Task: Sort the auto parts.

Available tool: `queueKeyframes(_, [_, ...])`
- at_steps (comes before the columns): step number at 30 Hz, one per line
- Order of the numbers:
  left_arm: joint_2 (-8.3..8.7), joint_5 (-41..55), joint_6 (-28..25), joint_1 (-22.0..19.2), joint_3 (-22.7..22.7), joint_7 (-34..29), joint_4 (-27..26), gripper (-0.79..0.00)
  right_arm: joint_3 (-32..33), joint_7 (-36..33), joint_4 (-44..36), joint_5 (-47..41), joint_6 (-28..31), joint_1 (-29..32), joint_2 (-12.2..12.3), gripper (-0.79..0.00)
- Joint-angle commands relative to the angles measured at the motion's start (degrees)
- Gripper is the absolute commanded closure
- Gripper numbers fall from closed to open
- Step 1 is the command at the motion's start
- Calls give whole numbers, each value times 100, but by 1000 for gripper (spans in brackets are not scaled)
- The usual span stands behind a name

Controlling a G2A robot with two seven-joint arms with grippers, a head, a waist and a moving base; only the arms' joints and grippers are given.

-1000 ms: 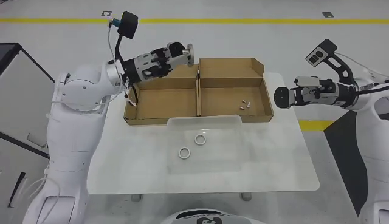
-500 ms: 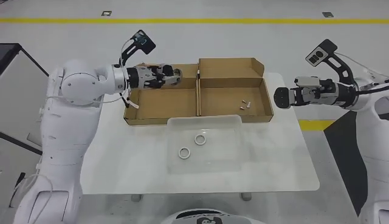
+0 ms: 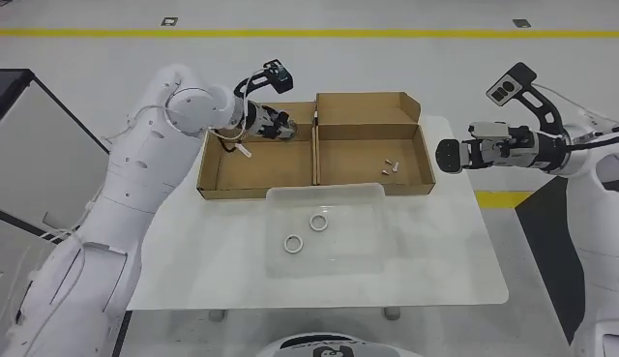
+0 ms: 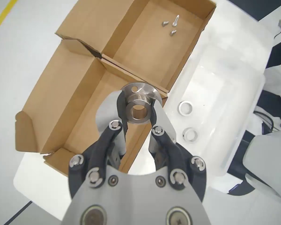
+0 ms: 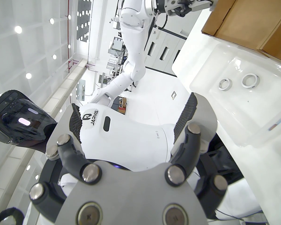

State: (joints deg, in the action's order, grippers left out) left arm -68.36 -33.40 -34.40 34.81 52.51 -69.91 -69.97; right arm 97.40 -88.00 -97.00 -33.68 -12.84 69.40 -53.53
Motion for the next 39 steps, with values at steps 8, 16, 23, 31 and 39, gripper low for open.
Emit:
queueKeyframes(8, [-337,-587,-214,-512,-1175,496,1331,0,0,0,0,0,0,0,0,-785])
queueKeyframes(16, [-747,-1280,-240,-706,-1985,1146,2245,0,0,0,0,0,0,0,0,-785])
queueKeyframes(23, [-1212,-1679,-266,-977,-2537,1699,3012,0,0,0,0,0,0,0,0,-785])
queueKeyframes(31, [-1710,-1945,-333,-1099,-2949,2177,3902,0,0,0,0,0,0,0,0,-785])
queueKeyframes(39, [-2057,-2043,-475,-1158,-3114,2418,4542,0,0,0,0,0,0,0,0,-785])
